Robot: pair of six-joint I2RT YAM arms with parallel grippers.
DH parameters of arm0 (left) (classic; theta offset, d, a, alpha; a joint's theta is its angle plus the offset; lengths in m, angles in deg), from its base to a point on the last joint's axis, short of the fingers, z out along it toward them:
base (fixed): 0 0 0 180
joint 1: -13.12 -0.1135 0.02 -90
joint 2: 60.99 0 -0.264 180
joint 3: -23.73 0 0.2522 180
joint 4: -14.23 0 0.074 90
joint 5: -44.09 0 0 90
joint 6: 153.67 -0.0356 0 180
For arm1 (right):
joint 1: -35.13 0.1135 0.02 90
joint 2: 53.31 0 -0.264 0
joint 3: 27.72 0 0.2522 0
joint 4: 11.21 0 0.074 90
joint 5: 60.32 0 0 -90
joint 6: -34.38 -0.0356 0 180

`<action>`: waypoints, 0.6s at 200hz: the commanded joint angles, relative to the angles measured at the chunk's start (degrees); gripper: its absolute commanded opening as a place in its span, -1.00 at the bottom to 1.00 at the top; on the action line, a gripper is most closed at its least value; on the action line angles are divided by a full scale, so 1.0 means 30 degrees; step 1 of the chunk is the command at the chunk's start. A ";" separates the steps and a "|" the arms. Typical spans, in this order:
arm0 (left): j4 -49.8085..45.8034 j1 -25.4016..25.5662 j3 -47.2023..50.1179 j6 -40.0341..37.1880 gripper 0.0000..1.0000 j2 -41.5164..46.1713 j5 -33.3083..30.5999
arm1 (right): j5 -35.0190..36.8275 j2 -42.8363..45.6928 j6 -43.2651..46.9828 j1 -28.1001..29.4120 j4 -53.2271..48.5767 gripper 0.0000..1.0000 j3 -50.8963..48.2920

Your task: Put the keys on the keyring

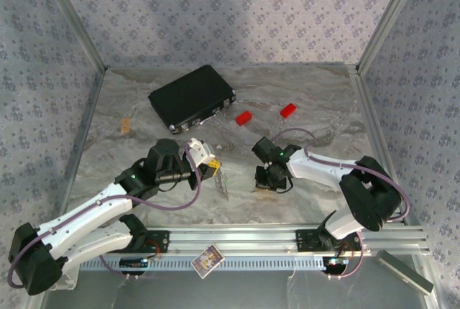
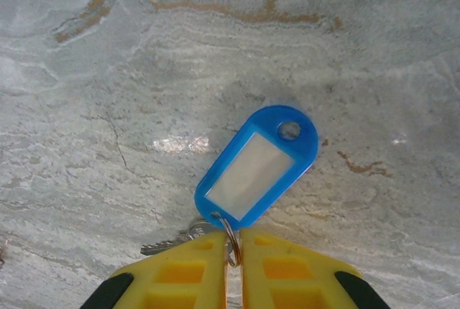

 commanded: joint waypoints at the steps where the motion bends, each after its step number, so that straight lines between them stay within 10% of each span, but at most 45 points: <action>1: 0.1114 0.0041 -0.0042 -0.0236 -1.00 0.0179 0.0326 | 0.0129 -0.0235 0.0226 0.0123 -0.0544 -0.69 0.0520; 120: 0.1081 0.0033 -0.0034 -0.0274 -1.00 0.0179 0.0354 | 0.0340 -0.0707 0.0372 0.0328 -0.0676 -0.75 0.0893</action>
